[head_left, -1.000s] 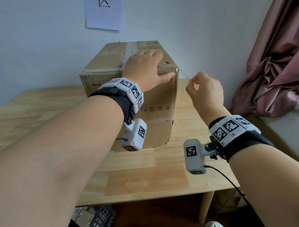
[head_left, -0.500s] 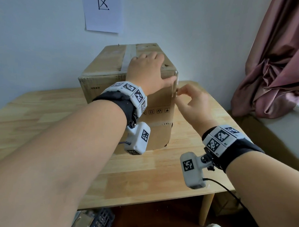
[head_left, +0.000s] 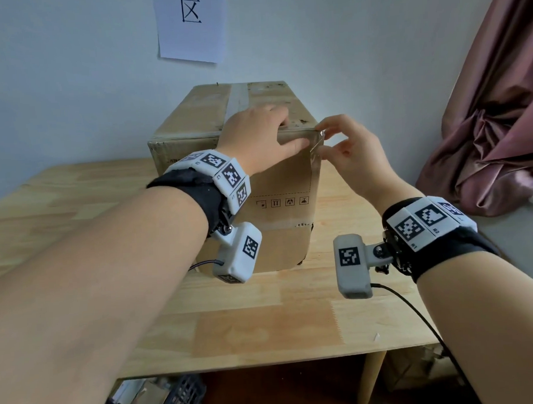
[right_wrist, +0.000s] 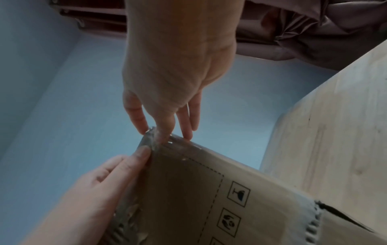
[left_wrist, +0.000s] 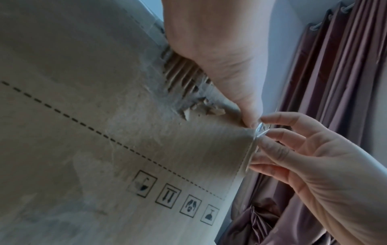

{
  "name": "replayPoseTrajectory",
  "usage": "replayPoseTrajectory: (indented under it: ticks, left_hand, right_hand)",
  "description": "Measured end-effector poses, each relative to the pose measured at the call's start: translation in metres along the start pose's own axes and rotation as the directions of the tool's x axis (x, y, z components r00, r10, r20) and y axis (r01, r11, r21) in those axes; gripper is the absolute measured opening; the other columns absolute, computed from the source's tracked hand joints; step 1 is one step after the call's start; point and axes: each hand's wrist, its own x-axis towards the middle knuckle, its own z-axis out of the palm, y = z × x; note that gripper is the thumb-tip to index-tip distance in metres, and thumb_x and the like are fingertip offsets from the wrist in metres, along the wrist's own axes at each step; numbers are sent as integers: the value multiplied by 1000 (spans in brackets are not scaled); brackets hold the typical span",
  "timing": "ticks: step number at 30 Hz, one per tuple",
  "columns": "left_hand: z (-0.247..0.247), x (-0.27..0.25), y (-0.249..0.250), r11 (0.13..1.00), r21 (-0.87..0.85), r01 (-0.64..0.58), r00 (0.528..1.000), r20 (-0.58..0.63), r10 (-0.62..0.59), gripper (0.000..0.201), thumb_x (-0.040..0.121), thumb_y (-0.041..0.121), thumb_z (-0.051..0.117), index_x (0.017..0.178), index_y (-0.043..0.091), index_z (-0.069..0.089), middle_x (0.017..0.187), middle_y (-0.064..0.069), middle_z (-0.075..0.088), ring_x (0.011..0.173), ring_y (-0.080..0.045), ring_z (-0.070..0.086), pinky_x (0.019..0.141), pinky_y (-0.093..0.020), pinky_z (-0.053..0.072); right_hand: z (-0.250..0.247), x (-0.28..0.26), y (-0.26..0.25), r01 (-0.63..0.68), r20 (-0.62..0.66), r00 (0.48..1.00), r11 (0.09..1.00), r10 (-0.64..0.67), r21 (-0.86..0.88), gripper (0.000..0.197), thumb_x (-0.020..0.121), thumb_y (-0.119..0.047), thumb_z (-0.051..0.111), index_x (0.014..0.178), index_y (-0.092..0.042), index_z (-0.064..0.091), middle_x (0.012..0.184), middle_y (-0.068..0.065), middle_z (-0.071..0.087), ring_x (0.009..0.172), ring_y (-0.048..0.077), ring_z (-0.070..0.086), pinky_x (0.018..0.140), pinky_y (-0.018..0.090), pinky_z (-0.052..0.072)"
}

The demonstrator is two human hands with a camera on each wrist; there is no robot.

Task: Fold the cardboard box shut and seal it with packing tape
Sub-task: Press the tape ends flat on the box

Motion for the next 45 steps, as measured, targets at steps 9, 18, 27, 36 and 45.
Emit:
replayPoseTrajectory:
  ticks: [9, 18, 27, 36, 45]
  left_hand:
    - [2, -3, -2, 1000, -16, -20, 999, -30, 19, 44, 92, 54, 42, 106, 17, 59, 103, 0, 64, 88, -22, 59, 68, -29, 38]
    - [4, -6, 6, 999, -46, -22, 997, -79, 19, 34, 91, 47, 45, 102, 16, 57, 103, 4, 60, 85, -21, 57, 67, -31, 40]
    - [5, -13, 6, 999, -38, -13, 990, -142, 7, 32, 89, 47, 48, 95, 19, 59, 96, 5, 61, 80, -19, 57, 61, -28, 33]
    - [6, -12, 7, 999, -38, -6, 990, -139, 1, 32, 89, 48, 48, 92, 18, 60, 92, 6, 61, 78, -20, 57, 61, -30, 38]
    - [17, -25, 5, 987, 97, -126, 975, -172, 141, 50, 91, 49, 40, 112, 11, 64, 110, -4, 68, 96, -25, 65, 83, -36, 47]
  right_hand:
    - [12, 4, -2, -85, -78, 992, 975, 102, 204, 23, 83, -18, 72, 92, -30, 54, 89, -7, 56, 64, 9, 50, 65, 16, 44]
    - [23, -8, 16, -167, 102, 984, 944, 144, 286, 59, 90, -16, 65, 136, -38, 35, 90, -5, 46, 82, 10, 49, 87, 27, 47]
    - [-7, 20, -14, -66, 264, 961, 996, 78, -53, 64, 73, -9, 80, 128, -29, 55, 118, 3, 54, 63, 14, 64, 61, 14, 54]
    - [4, 16, 0, -107, 123, 989, 978, 86, 177, 38, 88, -12, 67, 124, -26, 62, 103, 3, 63, 61, 20, 62, 62, 31, 59]
    - [8, 3, 4, -90, 220, 973, 993, 72, 74, 70, 79, -5, 74, 133, -33, 42, 114, -2, 49, 70, 22, 61, 60, 26, 58]
